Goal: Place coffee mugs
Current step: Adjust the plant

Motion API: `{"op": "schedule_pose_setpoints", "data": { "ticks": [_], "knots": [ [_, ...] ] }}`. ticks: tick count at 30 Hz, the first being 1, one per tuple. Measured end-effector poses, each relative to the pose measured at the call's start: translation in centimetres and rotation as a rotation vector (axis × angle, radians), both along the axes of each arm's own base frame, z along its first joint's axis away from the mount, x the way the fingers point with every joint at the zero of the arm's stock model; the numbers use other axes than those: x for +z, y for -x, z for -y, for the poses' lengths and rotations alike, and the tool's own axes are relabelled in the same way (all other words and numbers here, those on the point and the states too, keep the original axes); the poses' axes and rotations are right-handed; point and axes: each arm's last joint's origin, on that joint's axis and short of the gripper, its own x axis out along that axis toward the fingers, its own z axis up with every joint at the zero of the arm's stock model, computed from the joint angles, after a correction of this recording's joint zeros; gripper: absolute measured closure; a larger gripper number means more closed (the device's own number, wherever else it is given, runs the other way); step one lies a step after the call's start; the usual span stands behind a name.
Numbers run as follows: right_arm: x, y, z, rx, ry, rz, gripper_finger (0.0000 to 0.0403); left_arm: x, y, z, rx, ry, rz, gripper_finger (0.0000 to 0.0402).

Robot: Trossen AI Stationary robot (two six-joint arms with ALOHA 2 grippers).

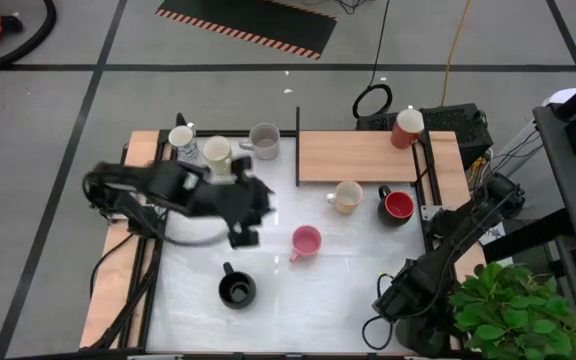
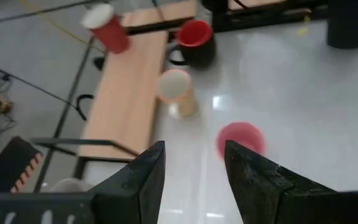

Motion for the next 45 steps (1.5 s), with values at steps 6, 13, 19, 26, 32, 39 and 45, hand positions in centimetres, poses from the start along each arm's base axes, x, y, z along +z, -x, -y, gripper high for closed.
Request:
{"op": "schedule_pose_setpoints", "data": {
  "ticks": [6,13,19,26,32,39,45],
  "knots": [
    [1.3,-0.6,0.5,-0.03,0.051,-0.009,0.0347,2.5,3.5,-2.9,0.047,-0.012,0.06,0.0232],
    [1.9,-0.5,0.5,-0.038,0.087,-0.032,0.0284,3.3,4.6,-4.4,0.094,-0.011,0.091,0.0232],
    [2.9,-1.6,0.8,-0.08,0.072,0.067,0.0244,3.0,4.8,-4.3,0.062,0.034,0.049,0.0232],
    [4.6,-3.5,1.7,-0.29,0.161,0.304,0.0227,2.7,5.0,-4.2,0.057,0.044,0.016,0.0232],
    [4.7,-4.3,2.0,-0.375,0.216,0.369,0.0229,2.7,5.0,-4.2,0.044,0.021,0.009,0.0232],
    [4.4,-5.3,3.5,-0.467,0.325,0.409,0.0229,2.7,5.0,-4.3,0.052,0.027,0.013,0.0232],
    [3.9,-7.9,5.8,-0.672,0.547,0.705,0.0229,2.7,5.0,-4.3,0.062,0.035,0.017,0.0232]
  ]
}}
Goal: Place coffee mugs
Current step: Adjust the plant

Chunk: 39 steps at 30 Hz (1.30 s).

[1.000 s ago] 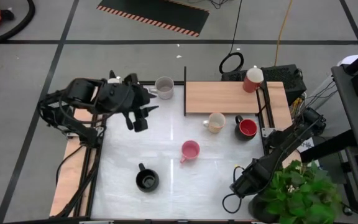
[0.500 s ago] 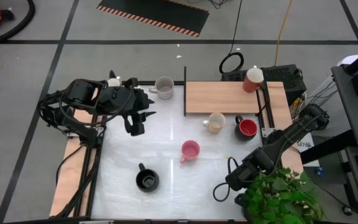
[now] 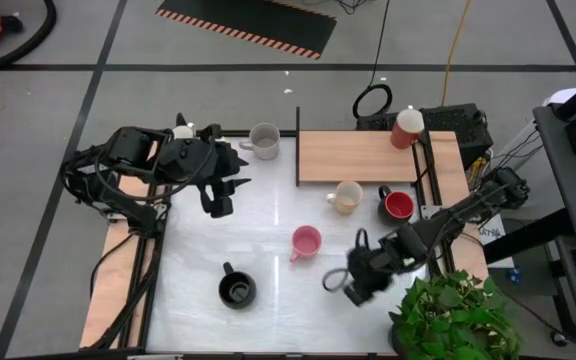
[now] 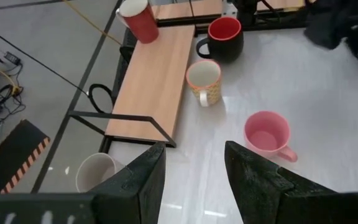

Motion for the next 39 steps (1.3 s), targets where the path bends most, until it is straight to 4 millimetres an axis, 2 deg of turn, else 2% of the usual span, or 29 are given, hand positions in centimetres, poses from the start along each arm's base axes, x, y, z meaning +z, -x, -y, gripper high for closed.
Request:
{"op": "schedule_pose_setpoints", "data": {
  "ticks": [3,7,11,13,19,21,28,39],
  "knots": [
    [-1.1,-0.8,0.9,-0.014,-0.006,0.048,0.023,0.0,0.0,0.0,-0.007,-0.008,-0.003,0.0232],
    [-3.7,-0.5,1.2,0.029,-0.079,-0.017,0.0242,0.0,0.0,-0.2,-0.013,-0.025,-0.011,0.0232],
    [-6.5,0.3,0.6,0.058,-0.178,-0.048,0.0274,-0.1,0.0,-0.7,0.008,-0.027,-0.024,0.0232],
    [-7.2,0.7,0.0,0.069,-0.22,-0.045,0.0298,-0.2,0.1,-0.9,0.016,-0.029,-0.036,0.0232],
    [-7.3,1.1,-1.8,0.087,-0.277,0.03,0.0383,-0.7,0.6,-1.4,0.046,-0.022,-0.108,0.0232],
    [-7.1,1.2,-2.5,0.1,-0.306,0.045,0.0397,-0.8,0.8,-1.4,0.061,-0.011,-0.13,0.0232],
    [-6.8,2.7,-4.6,0.15,-0.427,-0.083,0.0401,-1.0,1.1,-1.6,0.128,-0.024,-0.145,0.0232],
    [-9.0,5.0,-5.5,0.155,-0.456,-0.194,0.0402,-0.6,0.6,-2.3,0.161,-0.044,-0.078,0.0232]
  ]
}}
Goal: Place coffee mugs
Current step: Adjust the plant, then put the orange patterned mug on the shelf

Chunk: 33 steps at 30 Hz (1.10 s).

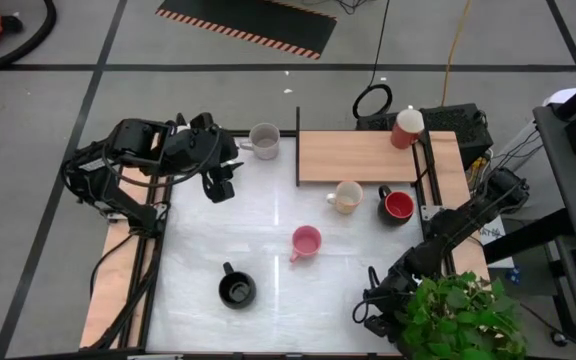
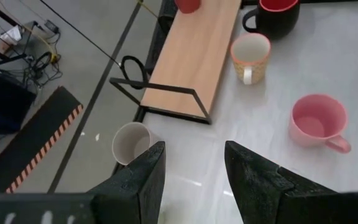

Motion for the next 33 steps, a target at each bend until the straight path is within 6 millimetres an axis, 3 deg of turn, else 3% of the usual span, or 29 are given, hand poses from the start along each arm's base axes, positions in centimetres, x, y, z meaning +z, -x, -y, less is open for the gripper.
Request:
{"op": "schedule_pose_setpoints", "data": {
  "ticks": [10,17,24,33],
  "knots": [
    [-1.2,1.5,0.0,0.084,-0.006,-0.089,0.0403,0.0,0.0,-0.1,0.028,0.023,0.019,0.0232],
    [-1.0,1.2,0.0,0.05,-0.004,-0.059,0.0403,0.2,-0.2,-0.1,0.019,0.016,0.034,0.0232],
    [1.0,-0.5,1.3,-0.22,0.039,0.104,0.0403,0.5,-0.5,0.0,-0.02,-0.019,0.057,0.0232],
    [3.6,-2.8,6.1,-0.65,0.142,0.297,0.0403,0.9,-1.0,-1.1,-0.131,-0.053,0.071,0.0232]
  ]
}}
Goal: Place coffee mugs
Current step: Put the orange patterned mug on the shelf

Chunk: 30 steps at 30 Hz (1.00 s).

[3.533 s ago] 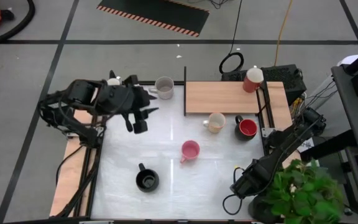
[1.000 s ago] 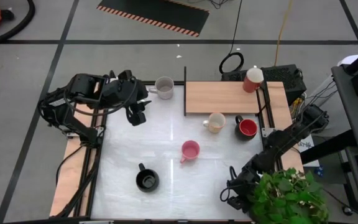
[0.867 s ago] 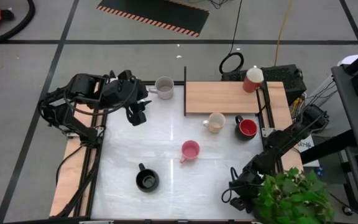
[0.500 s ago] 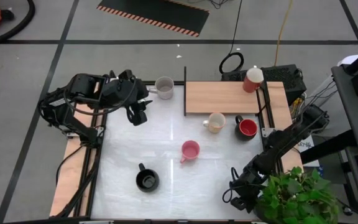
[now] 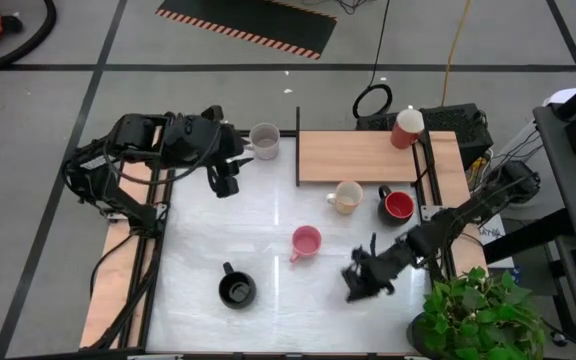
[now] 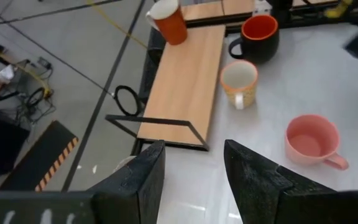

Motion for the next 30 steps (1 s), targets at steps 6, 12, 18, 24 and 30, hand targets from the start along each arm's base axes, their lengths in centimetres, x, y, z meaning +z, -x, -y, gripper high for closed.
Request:
{"op": "schedule_pose_setpoints", "data": {
  "ticks": [6,12,18,24,30],
  "knots": [
    [3.9,-1.6,3.9,-0.226,0.218,0.087,0.0403,-0.2,0.1,-0.9,-0.025,0.03,-0.03,0.0232],
    [8.4,-2.9,8.3,-0.235,0.407,0.099,0.0403,-0.4,0.0,-2.0,-0.001,0.052,-0.037,0.0232],
    [11.2,-3.1,12.9,-0.195,0.535,0.13,0.0403,-0.9,-0.6,-3.2,0.105,0.122,-0.019,0.0232],
    [10.8,-2.5,16.5,-0.128,0.543,0.087,0.0403,-1.5,-1.6,-3.7,0.235,0.244,0.022,0.0232],
    [10.8,-2.2,18.2,0.015,0.542,0.162,0.0403,-2.5,-2.9,-3.5,0.349,0.365,0.052,0.0231]
  ]
}}
